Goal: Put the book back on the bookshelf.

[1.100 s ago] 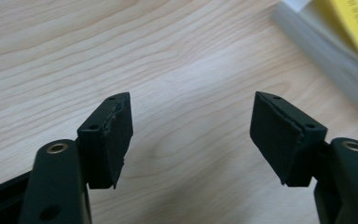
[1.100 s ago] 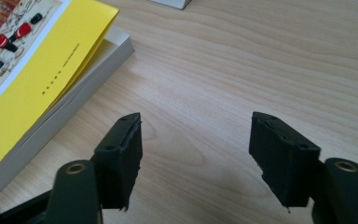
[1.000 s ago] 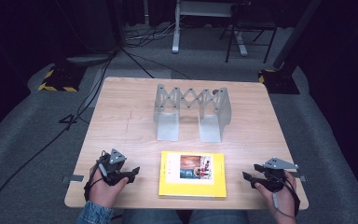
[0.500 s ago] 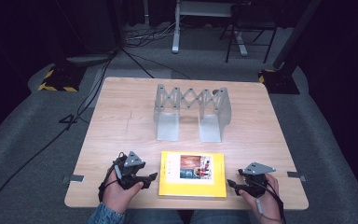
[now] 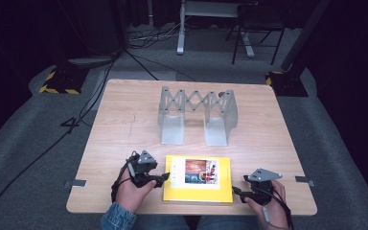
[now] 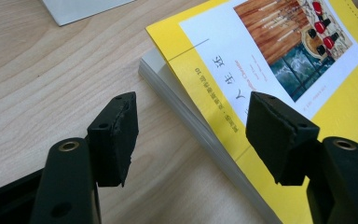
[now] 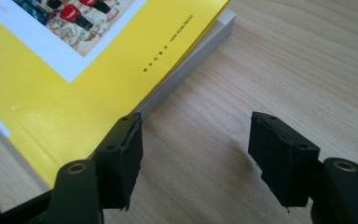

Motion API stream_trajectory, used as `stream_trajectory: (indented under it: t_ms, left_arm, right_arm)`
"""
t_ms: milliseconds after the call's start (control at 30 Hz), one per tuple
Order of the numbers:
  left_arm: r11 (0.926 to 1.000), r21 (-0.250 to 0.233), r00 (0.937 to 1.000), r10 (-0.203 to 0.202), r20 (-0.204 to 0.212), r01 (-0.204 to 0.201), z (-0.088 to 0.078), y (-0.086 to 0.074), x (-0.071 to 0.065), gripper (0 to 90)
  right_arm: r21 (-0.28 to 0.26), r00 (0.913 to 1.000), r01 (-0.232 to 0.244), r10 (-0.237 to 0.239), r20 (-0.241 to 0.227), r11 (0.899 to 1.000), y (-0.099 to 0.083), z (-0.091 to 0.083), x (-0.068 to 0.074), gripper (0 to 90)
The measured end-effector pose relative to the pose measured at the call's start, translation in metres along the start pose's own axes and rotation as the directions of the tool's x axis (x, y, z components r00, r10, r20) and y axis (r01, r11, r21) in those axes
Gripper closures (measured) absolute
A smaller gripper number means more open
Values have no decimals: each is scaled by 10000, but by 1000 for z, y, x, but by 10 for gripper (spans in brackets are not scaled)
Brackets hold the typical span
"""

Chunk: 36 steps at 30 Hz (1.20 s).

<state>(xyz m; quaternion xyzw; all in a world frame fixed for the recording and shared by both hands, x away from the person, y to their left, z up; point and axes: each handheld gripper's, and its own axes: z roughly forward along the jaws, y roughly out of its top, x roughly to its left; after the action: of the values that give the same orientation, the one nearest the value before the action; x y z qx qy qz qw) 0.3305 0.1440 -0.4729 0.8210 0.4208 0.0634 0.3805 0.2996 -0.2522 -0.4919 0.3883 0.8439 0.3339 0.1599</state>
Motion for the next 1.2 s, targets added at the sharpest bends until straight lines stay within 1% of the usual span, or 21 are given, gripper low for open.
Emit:
stream_trajectory:
  t_ms: [33,67,100,200,233,333,400,433,467,533,567,767,833,900,967,1000,1167,1200]
  left_arm:
    - [10000,31,10000,-50,14,50,2,1,1,358]
    - [10000,47,10000,-49,31,48,4,2,1,358]
    - [9999,135,10000,-56,23,56,8,4,2,369]
    - [9997,258,10000,-50,15,49,13,6,3,377]
    - [9995,307,9999,-66,110,63,15,6,3,381]
    - [9989,450,9997,-164,192,155,19,6,4,397]
    - [9987,492,9995,-149,277,135,20,7,4,414]
    - [9986,509,9990,-157,424,135,21,8,4,428]
    - [9986,509,9990,-157,424,135,21,8,4,437]
    - [9984,551,9981,-179,592,146,25,8,2,448]
    - [9983,570,9978,-119,652,82,26,9,2,452]
    - [9977,652,9974,-240,678,196,28,10,2,444]
    - [9976,661,9979,-255,600,215,28,10,0,444]
    - [9981,608,9989,-110,446,83,27,11,-2,446]
    - [9983,583,9993,-111,363,90,27,11,-4,451]
    - [9983,580,9994,-63,354,43,26,11,-4,453]
    - [9990,451,9994,-78,339,62,23,12,-4,490]
    - [9994,339,9993,-79,374,66,22,12,-4,490]
  right_arm:
    - [-32,10000,-47,46,-53,10000,0,-6,1,350]
    - [-32,10000,-47,46,-53,10000,0,-6,1,350]
    - [-75,9999,-107,106,-116,9999,0,-11,2,349]
    - [-45,9999,-33,33,-153,10000,1,-15,6,349]
    - [-27,9998,51,-51,-176,10000,1,-16,8,349]
    - [71,9994,219,-217,-277,9997,1,-20,15,349]
    - [137,9986,373,-368,-373,9992,2,-22,19,345]
    - [196,9986,388,-380,-370,9991,1,-23,20,341]
    - [196,9986,388,-380,-370,9991,1,-23,20,341]
    - [303,9980,453,-439,-460,9985,0,-22,23,340]
    - [322,9980,465,-451,-450,9984,-1,-22,23,340]
    - [387,9972,563,-543,-505,9977,-4,-22,27,331]
    - [477,9967,595,-566,-587,9971,-5,-21,30,324]
    - [589,9955,694,-653,-686,9958,-7,-18,32,324]
    - [711,9939,814,-756,-808,9941,-8,-13,35,321]
    - [718,9936,807,-746,-847,9941,-9,-12,35,324]
    - [670,9926,887,-825,-893,9938,-8,-10,37,317]
    - [670,9926,887,-825,-893,9938,-8,-10,37,317]
